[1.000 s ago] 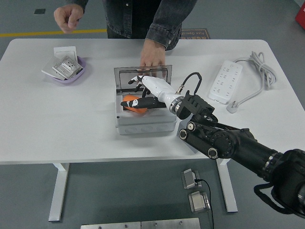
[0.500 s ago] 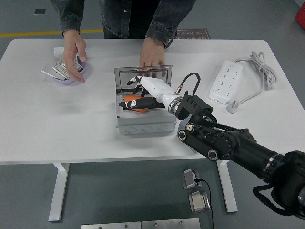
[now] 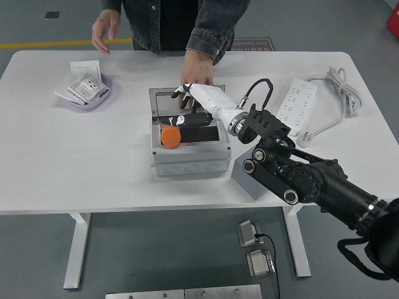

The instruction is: Pick up the cylinder from the cube,place it in the box,flap close box

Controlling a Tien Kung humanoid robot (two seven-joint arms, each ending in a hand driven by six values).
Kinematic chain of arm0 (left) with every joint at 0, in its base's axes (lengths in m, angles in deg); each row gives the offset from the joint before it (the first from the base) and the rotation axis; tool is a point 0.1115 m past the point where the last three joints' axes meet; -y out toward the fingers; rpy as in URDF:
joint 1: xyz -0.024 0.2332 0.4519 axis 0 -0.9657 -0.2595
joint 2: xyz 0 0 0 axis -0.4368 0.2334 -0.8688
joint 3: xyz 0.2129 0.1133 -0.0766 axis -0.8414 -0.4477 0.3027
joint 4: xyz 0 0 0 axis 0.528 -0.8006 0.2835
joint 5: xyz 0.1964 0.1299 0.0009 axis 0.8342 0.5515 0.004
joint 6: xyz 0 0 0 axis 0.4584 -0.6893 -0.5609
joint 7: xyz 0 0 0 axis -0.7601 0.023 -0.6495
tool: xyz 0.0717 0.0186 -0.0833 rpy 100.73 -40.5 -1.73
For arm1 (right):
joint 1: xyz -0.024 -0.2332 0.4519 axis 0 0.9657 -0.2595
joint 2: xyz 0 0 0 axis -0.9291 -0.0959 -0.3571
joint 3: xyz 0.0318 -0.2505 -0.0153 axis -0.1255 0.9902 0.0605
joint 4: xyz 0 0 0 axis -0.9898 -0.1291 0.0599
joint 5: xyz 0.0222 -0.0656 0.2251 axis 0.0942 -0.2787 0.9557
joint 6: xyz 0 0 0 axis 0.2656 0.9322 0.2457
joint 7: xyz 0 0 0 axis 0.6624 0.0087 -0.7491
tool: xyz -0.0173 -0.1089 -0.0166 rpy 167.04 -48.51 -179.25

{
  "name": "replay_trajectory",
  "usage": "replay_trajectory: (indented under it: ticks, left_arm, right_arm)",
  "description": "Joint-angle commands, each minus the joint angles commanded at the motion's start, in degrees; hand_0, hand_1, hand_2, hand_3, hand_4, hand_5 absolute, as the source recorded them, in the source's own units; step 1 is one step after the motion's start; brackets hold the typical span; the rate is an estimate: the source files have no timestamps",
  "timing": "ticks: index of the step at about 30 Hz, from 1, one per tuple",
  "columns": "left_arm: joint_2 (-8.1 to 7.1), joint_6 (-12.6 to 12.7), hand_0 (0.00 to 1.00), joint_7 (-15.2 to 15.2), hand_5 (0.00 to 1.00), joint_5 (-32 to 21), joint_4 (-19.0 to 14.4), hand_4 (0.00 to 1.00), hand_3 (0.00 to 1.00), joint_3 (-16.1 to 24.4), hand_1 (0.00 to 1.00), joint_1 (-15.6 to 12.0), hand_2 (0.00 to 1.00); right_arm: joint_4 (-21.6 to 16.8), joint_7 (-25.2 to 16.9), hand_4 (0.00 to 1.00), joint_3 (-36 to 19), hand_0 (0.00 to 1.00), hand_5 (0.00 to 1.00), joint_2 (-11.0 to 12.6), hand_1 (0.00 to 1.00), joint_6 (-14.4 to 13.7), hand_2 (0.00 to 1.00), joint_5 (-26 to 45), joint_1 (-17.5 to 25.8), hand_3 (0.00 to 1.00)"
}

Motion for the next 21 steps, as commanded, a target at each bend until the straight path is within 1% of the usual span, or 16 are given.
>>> replay_trajectory:
  ticks: [3, 6, 11, 12, 15, 17, 18, 21]
  left_arm:
    - [0.14, 0.0, 0.688, 0.0, 0.419, -0.2, 0.0, 0.748, 0.661, -0.2, 0.695, -0.2, 0.613]
    - [0.28, 0.1, 0.686, -0.1, 0.414, -0.5, 0.0, 0.746, 0.653, -0.6, 0.694, -0.3, 0.611]
    - [0.38, 0.2, 0.686, -0.1, 0.414, -0.6, 0.0, 0.746, 0.653, -0.7, 0.694, -0.5, 0.611]
    - [0.39, 0.2, 0.685, -0.1, 0.413, -0.7, 0.0, 0.747, 0.653, -0.7, 0.694, -0.5, 0.610]
    - [0.42, 0.2, 0.685, 0.0, 0.413, -0.7, 0.0, 0.747, 0.653, -0.7, 0.694, -0.5, 0.610]
    - [0.45, 0.2, 0.685, 0.0, 0.413, -0.7, 0.0, 0.747, 0.653, -0.7, 0.694, -0.5, 0.610]
    - [0.45, 0.2, 0.684, 0.0, 0.415, -0.7, 0.0, 0.747, 0.652, -0.7, 0.694, -0.4, 0.610]
    - [0.47, 0.2, 0.684, 0.0, 0.415, -0.8, 0.0, 0.747, 0.652, -0.8, 0.694, -0.3, 0.610]
  right_arm:
    - [-2.5, 0.8, 0.998, -1.8, 0.475, 0.729, 1.4, 0.378, 0.9, 0.551, -0.5, 1.2, 0.694]
    - [-6.3, 2.5, 0.998, -4.6, 0.484, 0.736, 3.3, 0.383, 2.7, 0.551, -1.4, 3.1, 0.683]
    - [-12.9, 5.4, 0.998, -9.4, 0.484, 0.736, 5.7, 0.383, 6.0, 0.551, -4.3, 5.8, 0.683]
    - [-14.1, 5.9, 0.998, -10.3, 0.454, 0.747, 6.1, 0.391, 6.6, 0.552, -4.7, 6.2, 0.682]
    - [-17.6, 6.8, 0.998, -12.8, 0.454, 0.747, 7.0, 0.391, 7.8, 0.552, -5.8, 7.0, 0.682]
    - [-19.7, 7.1, 0.998, -14.3, 0.454, 0.747, 7.3, 0.391, 8.1, 0.552, -6.2, 7.3, 0.682]
    - [-20.5, 7.1, 0.998, -15.0, 0.393, 0.770, 7.4, 0.380, 8.2, 0.547, -6.4, 7.4, 0.672]
    - [-21.3, 6.9, 0.998, -16.7, 0.393, 0.770, 7.6, 0.380, 8.3, 0.547, -6.1, 7.4, 0.672]
